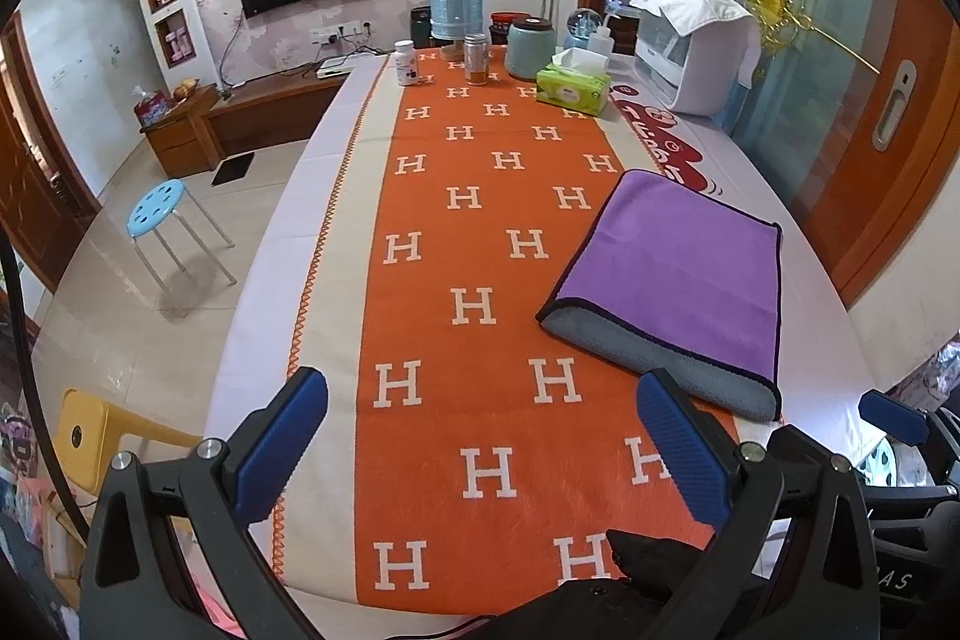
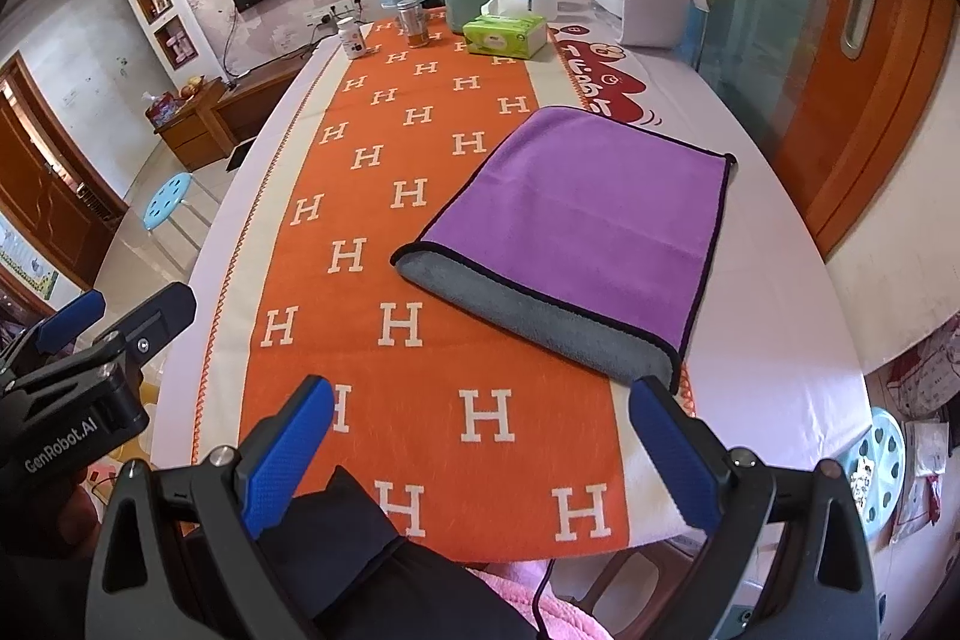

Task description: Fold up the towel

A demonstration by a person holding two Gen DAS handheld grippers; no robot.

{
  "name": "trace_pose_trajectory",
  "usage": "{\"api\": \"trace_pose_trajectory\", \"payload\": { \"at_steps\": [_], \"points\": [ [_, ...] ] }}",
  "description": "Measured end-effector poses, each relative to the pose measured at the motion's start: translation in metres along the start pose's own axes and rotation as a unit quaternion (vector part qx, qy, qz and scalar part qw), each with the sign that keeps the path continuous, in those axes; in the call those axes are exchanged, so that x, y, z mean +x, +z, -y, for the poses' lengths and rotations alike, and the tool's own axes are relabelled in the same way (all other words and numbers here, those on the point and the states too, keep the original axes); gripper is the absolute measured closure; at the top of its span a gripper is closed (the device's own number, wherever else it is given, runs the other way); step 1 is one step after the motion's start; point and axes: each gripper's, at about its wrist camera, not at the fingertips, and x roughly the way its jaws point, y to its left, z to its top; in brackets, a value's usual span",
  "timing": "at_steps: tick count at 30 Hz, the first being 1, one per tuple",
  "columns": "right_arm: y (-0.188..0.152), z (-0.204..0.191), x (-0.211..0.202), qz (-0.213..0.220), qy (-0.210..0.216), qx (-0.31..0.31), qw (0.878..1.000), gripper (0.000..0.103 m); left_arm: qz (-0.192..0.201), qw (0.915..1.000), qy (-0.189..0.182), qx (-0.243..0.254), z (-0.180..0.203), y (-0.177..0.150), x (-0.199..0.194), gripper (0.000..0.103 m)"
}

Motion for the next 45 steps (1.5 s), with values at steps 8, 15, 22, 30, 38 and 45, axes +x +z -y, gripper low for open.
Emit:
{"api": "trace_pose_trajectory", "payload": {
  "at_steps": [8, 15, 22, 30, 38, 45],
  "points": [
    [-0.009, -0.001, -0.003, 0.011, -0.018, 0.026, 0.999, 0.004, -0.003, 0.9989, -0.035, 0.031, -0.003, -0.001, 0.007, 0.001],
    [-0.018, 0.002, -0.002, 0.016, -0.033, 0.049, 0.998, 0.004, -0.015, 0.9957, -0.067, 0.062, 0.004, 0.004, 0.021, 0.001],
    [-0.025, 0.017, 0.005, 0.015, -0.035, 0.074, 0.997, 0.007, -0.019, 0.9896, -0.096, 0.105, 0.019, 0.014, 0.04, 0.001],
    [-0.028, 0.053, 0.016, 0.027, -0.032, 0.107, 0.993, 0.012, -0.03, 0.98, -0.113, 0.161, 0.045, 0.031, 0.065, 0.001],
    [-0.019, 0.09, 0.032, 0.038, -0.026, 0.118, 0.992, 0.02, -0.046, 0.9703, -0.108, 0.211, 0.074, 0.047, 0.101, 0.002],
    [-0.012, 0.115, 0.056, 0.038, -0.017, 0.1, 0.994, 0.028, -0.077, 0.9674, -0.101, 0.219, 0.085, 0.056, 0.146, 0.005]
  ]
}}
